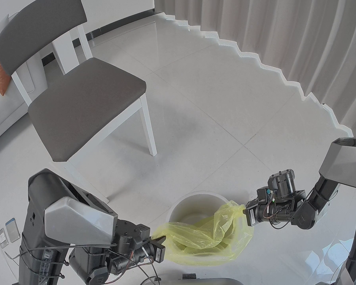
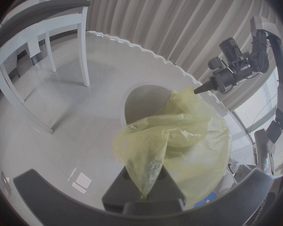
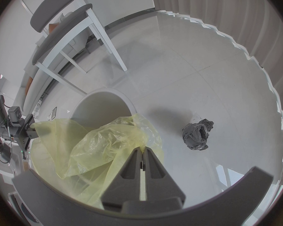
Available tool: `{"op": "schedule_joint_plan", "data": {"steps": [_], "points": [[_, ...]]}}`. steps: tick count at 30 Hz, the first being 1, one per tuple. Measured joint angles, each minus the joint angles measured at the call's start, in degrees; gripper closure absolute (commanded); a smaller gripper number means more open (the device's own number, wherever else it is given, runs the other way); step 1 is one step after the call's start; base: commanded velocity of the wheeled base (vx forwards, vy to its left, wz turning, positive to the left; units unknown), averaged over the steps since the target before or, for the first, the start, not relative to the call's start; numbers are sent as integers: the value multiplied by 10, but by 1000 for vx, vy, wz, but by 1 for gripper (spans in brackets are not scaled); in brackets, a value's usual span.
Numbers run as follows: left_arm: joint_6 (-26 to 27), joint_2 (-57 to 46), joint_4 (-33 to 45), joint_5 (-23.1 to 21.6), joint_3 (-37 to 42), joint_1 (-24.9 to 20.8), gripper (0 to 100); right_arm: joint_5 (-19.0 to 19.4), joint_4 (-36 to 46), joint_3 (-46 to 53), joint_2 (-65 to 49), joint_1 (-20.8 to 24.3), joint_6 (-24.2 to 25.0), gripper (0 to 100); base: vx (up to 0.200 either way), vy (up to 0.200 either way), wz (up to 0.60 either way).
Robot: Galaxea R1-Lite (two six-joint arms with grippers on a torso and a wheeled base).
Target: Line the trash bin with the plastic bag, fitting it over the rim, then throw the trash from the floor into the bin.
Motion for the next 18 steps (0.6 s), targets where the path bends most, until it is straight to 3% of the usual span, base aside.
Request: {"op": "schedule_joint_plan", "data": {"steps": [11, 12, 18], "points": [[-2, 24, 0, -3, -25, 37, 100, 0, -2, -7, 3, -13, -5, 100, 0, 0, 0], [-3, 25, 0, -3, -26, 38, 100, 1, -2, -6, 4, -13, -6, 0, 0, 0, 0], [-5, 24, 0, -2, -35, 36, 100, 1, -3, 5, 4, -20, -22, 0, 0, 0, 0]]}}
